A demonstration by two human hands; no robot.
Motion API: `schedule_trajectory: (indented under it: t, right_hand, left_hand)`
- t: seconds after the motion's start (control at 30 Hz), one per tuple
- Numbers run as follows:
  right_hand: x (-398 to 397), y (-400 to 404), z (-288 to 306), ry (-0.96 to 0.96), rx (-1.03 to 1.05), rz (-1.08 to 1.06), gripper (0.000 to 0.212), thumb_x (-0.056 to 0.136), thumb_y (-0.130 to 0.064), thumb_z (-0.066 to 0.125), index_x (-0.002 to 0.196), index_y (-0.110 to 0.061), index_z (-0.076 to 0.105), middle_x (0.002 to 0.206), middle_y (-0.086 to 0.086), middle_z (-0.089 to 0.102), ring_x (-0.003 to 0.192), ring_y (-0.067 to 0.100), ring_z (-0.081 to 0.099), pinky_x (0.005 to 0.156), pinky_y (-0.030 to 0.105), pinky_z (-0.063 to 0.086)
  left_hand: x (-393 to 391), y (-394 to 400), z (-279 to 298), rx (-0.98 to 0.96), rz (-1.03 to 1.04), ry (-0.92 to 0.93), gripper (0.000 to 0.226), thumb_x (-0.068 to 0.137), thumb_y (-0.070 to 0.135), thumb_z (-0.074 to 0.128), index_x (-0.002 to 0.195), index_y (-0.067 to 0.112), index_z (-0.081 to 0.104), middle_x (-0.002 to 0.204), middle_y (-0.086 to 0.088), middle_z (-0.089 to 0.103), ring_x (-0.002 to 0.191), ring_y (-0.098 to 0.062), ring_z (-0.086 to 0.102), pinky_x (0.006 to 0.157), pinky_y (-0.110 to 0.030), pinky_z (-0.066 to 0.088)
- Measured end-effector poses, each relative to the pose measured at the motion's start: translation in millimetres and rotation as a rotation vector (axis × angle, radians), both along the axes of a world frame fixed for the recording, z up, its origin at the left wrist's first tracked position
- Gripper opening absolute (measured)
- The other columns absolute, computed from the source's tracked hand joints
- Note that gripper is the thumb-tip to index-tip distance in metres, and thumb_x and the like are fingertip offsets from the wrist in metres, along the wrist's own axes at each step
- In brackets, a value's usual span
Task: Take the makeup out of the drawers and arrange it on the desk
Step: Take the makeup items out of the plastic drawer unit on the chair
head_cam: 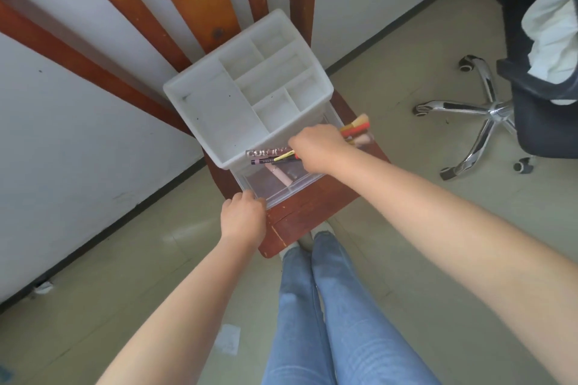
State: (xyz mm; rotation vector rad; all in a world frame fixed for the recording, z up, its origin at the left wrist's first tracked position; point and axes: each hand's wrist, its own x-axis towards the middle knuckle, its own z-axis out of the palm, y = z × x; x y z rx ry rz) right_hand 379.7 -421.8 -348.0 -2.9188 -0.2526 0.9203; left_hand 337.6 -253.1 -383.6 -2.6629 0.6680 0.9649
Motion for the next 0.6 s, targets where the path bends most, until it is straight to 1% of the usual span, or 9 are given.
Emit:
schedule_trajectory:
  t: [0.1, 0.17, 0.23, 0.27, 0.33, 0.37, 0.43, 0.53, 0.6]
  right_hand:
    - [-0.1, -9.8, -3.3, 0.052, -0.041, -0.014, 0.02, 0.087, -0.005, 0.047, 0.103, -0.01, 0.057, 0.108, 0.01, 0.061, 0.098, 0.03, 0.059, 0.067, 0.029, 0.037]
    - [-12.9, -21.1, -1.3, 0.052, -0.021, -0.057, 0.019, 0.087, -0.007, 0.047, 0.103, -0.01, 0.056, 0.106, 0.009, 0.06, 0.095, 0.03, 0.058, 0.065, 0.029, 0.036]
    - [-34.4, -34.0, -1.7, 0.065, 0.01, -0.132, 0.018, 0.087, -0.01, 0.047, 0.103, -0.011, 0.055, 0.102, 0.009, 0.061, 0.088, 0.029, 0.057, 0.063, 0.029, 0.037]
    - [-46.3, -39.8, -4.1, 0.075, 0.033, -0.202, 0.018, 0.087, -0.012, 0.048, 0.103, -0.012, 0.055, 0.102, 0.009, 0.062, 0.086, 0.028, 0.057, 0.064, 0.029, 0.039]
    - [-67.3, -46.6, -11.5, 0.11, 0.095, -0.378, 0.017, 0.086, -0.016, 0.05, 0.101, -0.011, 0.056, 0.102, 0.011, 0.064, 0.09, 0.031, 0.06, 0.067, 0.031, 0.044]
    - [-75.2, -48.2, -16.4, 0.123, 0.135, -0.468, 0.016, 0.086, -0.017, 0.051, 0.1, -0.011, 0.057, 0.102, 0.012, 0.064, 0.092, 0.032, 0.061, 0.068, 0.031, 0.045]
    - [-83.8, -49.6, -25.3, 0.133, 0.206, -0.605, 0.016, 0.086, -0.018, 0.054, 0.1, -0.01, 0.058, 0.1, 0.013, 0.065, 0.091, 0.031, 0.061, 0.066, 0.029, 0.044]
    - [-85.0, -48.7, -36.5, 0.109, 0.277, -0.686, 0.018, 0.087, -0.02, 0.055, 0.101, -0.01, 0.058, 0.099, 0.011, 0.066, 0.091, 0.031, 0.061, 0.065, 0.028, 0.043]
    - [-85.4, -49.2, -42.3, 0.083, 0.329, -0.748, 0.019, 0.086, -0.02, 0.056, 0.103, -0.01, 0.058, 0.1, 0.011, 0.066, 0.091, 0.031, 0.061, 0.067, 0.029, 0.044]
  left_hand:
    - [5.1, -3.8, 0.6, -0.055, -0.016, 0.007, 0.026, 0.093, 0.02, 0.044, 0.111, 0.007, 0.056, 0.115, -0.009, 0.054, 0.109, -0.029, 0.051, 0.085, -0.032, 0.039]
    - [10.4, -10.1, 2.6, -0.168, 0.004, -0.002, 0.031, 0.095, 0.027, 0.041, 0.11, 0.006, 0.058, 0.11, -0.01, 0.056, 0.105, -0.03, 0.053, 0.077, -0.031, 0.038]
    - [17.8, -19.0, 3.0, -0.284, 0.053, -0.013, 0.029, 0.093, 0.017, 0.041, 0.113, 0.004, 0.056, 0.112, -0.012, 0.055, 0.105, -0.03, 0.053, 0.07, -0.03, 0.036]
    - [23.2, -23.9, 1.3, -0.293, 0.031, -0.008, 0.031, 0.091, 0.01, 0.042, 0.119, 0.004, 0.053, 0.119, -0.012, 0.052, 0.11, -0.03, 0.049, 0.072, -0.031, 0.038]
    - [34.7, -32.5, -7.5, -0.217, -0.134, 0.014, 0.042, 0.088, 0.002, 0.045, 0.13, 0.007, 0.044, 0.133, -0.011, 0.041, 0.124, -0.029, 0.038, 0.09, -0.035, 0.04]
    - [40.5, -37.4, -12.3, -0.163, -0.244, 0.008, 0.046, 0.088, 0.002, 0.047, 0.133, 0.008, 0.041, 0.137, -0.01, 0.037, 0.128, -0.028, 0.033, 0.099, -0.035, 0.036]
    - [48.5, -47.0, -21.1, -0.082, -0.41, -0.013, 0.047, 0.089, 0.007, 0.048, 0.135, 0.009, 0.038, 0.139, -0.009, 0.036, 0.131, -0.028, 0.031, 0.109, -0.036, 0.027]
    - [52.1, -54.4, -27.2, -0.034, -0.486, -0.001, 0.04, 0.094, 0.011, 0.04, 0.134, 0.008, 0.037, 0.134, -0.01, 0.043, 0.126, -0.029, 0.038, 0.109, -0.036, 0.027]
    - [51.0, -58.6, -27.3, -0.061, -0.391, 0.028, 0.04, 0.095, 0.011, 0.04, 0.134, 0.008, 0.036, 0.133, -0.012, 0.043, 0.124, -0.03, 0.041, 0.103, -0.037, 0.035]
